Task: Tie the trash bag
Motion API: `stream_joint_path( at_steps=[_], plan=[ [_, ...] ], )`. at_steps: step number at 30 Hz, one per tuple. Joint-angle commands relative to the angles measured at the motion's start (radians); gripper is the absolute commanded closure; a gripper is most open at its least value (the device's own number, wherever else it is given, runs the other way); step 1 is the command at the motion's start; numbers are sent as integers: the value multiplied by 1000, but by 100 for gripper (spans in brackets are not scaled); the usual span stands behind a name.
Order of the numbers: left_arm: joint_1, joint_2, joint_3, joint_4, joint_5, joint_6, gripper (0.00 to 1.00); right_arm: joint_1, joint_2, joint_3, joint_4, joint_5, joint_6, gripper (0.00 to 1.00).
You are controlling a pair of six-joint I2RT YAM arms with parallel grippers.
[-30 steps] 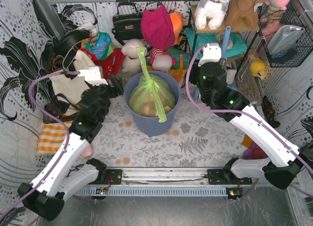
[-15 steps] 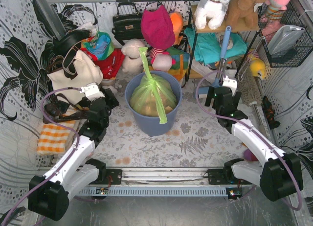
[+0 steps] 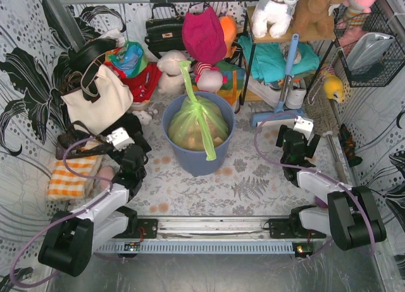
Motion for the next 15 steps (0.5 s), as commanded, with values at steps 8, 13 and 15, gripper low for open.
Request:
stream_joint_path(
  at_steps=[8,13,15],
  plan=[
    [24,188,-154,671,134,233,2,-62,165,-178,652,-119,-203,3],
    [50,302,-88,696,274,289,2,-78,240,-169,726,-241,-238,3],
    [64,331,-57,677,344,311,2,-106,286,-177,785,-275,-228,3]
  ],
)
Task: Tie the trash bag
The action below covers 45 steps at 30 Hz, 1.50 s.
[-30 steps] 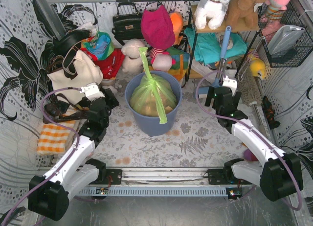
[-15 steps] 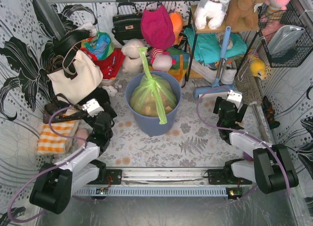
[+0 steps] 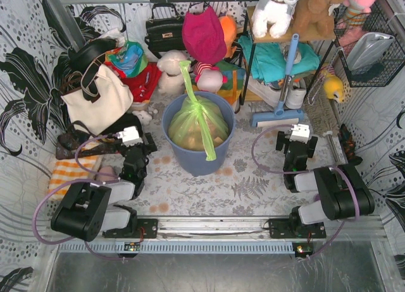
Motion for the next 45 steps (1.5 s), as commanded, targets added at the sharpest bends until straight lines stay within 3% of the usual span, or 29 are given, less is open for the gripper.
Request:
stream_joint_path(
  at_steps=[1,4,8,10,12,15,16,27,32,45],
  plan=[
    [29,61,72,95,180,94,2,-51,74,2,190,-130,-9,3],
    [41,120,50,206,257,140,2,-83,71,6,162,-191,16,3],
    [75,126,73,167,277,102,2,-102,76,-2,167,-272,18,3],
    [103,133,92,131,319,85,2,-116,148,-30,292,-340,-3,3],
    [137,146,103,121,363,61,2,-118,113,-14,205,-358,6,3],
    [180,208,61,269,461,52,2,-121,126,2,196,-366,8,3],
    [181,220,35,323,461,54,2,-122,128,2,207,-367,9,3],
    [181,213,49,279,449,50,2,-123,136,-3,224,-278,25,3],
    [186,218,65,251,369,23,2,-123,136,-3,226,-278,25,3],
    [187,218,75,235,383,16,2,-123,135,0,223,-285,24,3]
  ],
)
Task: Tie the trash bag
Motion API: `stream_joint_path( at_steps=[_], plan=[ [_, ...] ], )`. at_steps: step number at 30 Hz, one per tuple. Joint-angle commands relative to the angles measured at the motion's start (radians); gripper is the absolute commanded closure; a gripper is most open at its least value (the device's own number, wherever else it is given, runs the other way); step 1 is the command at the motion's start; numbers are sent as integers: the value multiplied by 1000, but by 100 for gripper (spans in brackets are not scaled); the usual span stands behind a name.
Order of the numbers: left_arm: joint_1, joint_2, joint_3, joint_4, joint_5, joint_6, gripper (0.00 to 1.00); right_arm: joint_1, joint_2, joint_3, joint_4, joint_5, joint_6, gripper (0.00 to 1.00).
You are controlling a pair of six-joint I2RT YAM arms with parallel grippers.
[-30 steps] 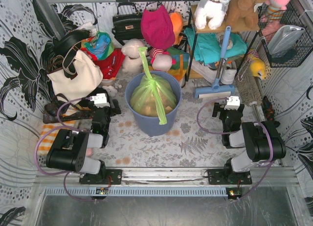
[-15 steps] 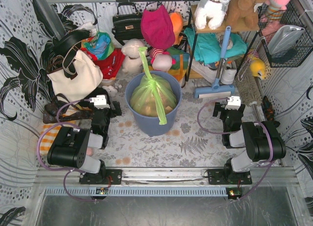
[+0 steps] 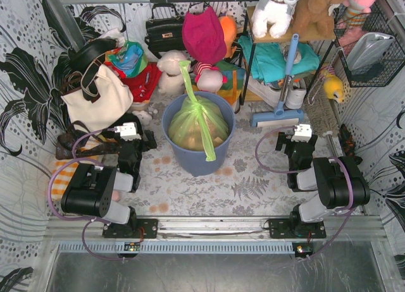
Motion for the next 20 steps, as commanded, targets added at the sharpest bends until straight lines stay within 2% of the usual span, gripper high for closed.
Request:
stream_joint_path(
  at_steps=[1,20],
  plan=[
    [5,8,22,33,-21,-4,2,-4,5,10,48,6,23,3],
    [4,7,17,44,-27,2,2,-4,5,11,48,5,22,3]
  ],
)
